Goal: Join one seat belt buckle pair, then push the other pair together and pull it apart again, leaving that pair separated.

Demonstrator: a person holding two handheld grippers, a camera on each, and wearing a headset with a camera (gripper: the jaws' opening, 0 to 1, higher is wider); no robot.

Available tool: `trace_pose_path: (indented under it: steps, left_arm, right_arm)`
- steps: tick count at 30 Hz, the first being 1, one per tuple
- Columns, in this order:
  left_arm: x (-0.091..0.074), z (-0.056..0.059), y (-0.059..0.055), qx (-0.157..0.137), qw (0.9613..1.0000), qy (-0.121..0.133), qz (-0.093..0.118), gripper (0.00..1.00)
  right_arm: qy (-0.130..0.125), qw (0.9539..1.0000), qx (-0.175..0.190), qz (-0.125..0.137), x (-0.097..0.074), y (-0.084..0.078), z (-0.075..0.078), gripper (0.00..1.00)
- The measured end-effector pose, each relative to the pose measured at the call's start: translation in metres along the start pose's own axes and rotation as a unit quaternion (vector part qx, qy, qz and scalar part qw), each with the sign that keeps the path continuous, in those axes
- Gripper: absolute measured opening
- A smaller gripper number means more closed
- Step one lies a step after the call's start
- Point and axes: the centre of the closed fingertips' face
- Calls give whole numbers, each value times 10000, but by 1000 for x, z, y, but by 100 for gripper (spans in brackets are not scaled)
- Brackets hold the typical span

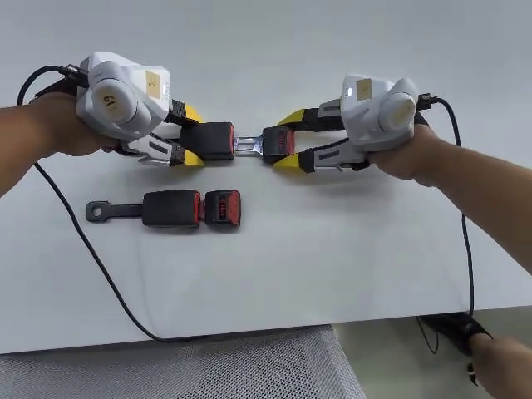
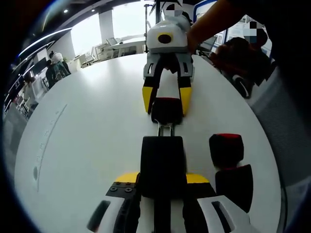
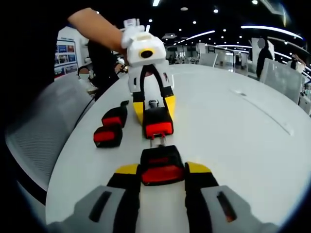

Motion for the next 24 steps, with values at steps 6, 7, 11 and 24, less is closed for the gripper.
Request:
trace_pose_path:
  steps: [6, 7, 11, 24]
  left_arm:
    - [0, -1, -1, -15, 10000, 7, -10, 34]
    - [0, -1, -1, -17, 10000, 11, -17, 34]
    - [0, -1, -1, -27, 10000, 24, -66, 34]
    - [-1, -2, -1, 12, 9999, 17, -135, 33]
  right_arm:
    - [-77, 10000, 20, -31, 5, 3, 2, 35]
    - [-92, 9999, 75, -29, 9, 6, 3, 35]
    - [-62, 9999, 58, -147, 10, 4, 4, 34]
    - [-40, 9994, 164, -303, 29, 13, 7, 34]
Point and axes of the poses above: the centre of the closed fingertips' face, and the gripper's own axes: x roughly forward along the fingers, z roughly to its right, y roughly out of its top, and after that the axes turned 14 degrees about -x, right-handed
